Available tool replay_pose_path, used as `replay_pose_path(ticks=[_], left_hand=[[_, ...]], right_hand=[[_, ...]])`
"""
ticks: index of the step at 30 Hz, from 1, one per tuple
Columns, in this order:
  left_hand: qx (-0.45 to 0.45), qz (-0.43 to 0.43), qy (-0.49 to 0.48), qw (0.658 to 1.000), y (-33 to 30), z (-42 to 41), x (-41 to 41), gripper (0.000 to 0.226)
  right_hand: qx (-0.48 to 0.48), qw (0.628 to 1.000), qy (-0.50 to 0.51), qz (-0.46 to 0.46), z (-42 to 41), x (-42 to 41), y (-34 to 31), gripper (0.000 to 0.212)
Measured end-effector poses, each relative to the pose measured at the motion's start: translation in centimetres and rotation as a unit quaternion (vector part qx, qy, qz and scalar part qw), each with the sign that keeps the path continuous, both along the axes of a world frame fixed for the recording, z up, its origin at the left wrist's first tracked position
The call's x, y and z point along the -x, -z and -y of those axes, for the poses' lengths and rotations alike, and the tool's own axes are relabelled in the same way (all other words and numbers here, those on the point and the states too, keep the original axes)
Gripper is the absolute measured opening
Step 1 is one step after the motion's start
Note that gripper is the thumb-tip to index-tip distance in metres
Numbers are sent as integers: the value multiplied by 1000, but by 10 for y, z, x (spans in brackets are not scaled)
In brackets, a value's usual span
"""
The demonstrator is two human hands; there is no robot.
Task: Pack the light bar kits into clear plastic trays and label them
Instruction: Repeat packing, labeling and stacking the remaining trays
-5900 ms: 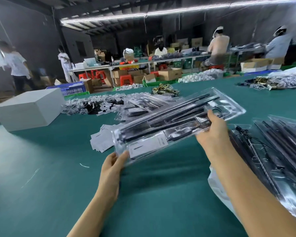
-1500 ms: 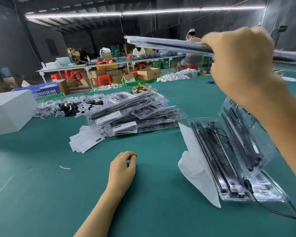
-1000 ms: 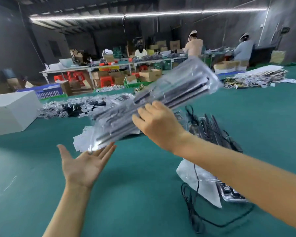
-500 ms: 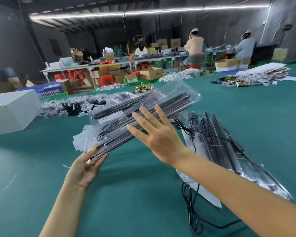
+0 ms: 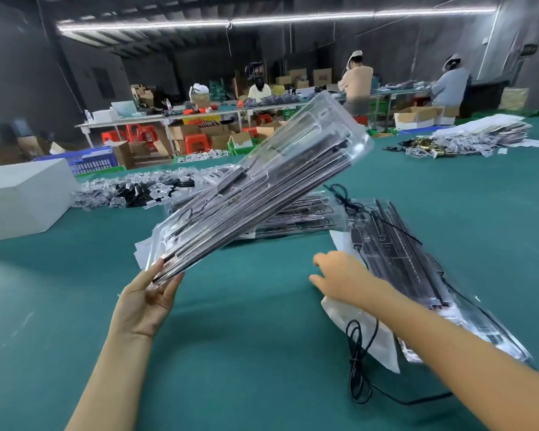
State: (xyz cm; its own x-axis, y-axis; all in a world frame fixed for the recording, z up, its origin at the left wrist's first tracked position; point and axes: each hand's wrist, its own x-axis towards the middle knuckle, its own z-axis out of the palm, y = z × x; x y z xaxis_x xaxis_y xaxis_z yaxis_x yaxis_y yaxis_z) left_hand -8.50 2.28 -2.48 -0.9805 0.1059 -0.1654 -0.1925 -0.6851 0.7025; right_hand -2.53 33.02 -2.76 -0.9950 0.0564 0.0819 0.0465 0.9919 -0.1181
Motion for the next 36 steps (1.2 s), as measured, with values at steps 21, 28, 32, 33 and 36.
replay_pose_path(ticks=[21,28,32,33,36], left_hand=[[67,-19,62,996,23,-22,1,35],[-8,-2,7,1000,18,1,7,25],[-21,-28,-14,999,15,36,9,22],[-17,-33,-17,999,14,44,9,23],[-24,-31,-38,999,16,62,9,27]], right_hand=[[209,796,355,-443,-162,-13,-103,23],[499,808,77,-304,-81,-6,-147,31],[513,837,64,-179,-26,-2,-117,37],[485,854,66,-174,-15,0,-106,37],[522,832,93,-162,12,8,-77,30]])
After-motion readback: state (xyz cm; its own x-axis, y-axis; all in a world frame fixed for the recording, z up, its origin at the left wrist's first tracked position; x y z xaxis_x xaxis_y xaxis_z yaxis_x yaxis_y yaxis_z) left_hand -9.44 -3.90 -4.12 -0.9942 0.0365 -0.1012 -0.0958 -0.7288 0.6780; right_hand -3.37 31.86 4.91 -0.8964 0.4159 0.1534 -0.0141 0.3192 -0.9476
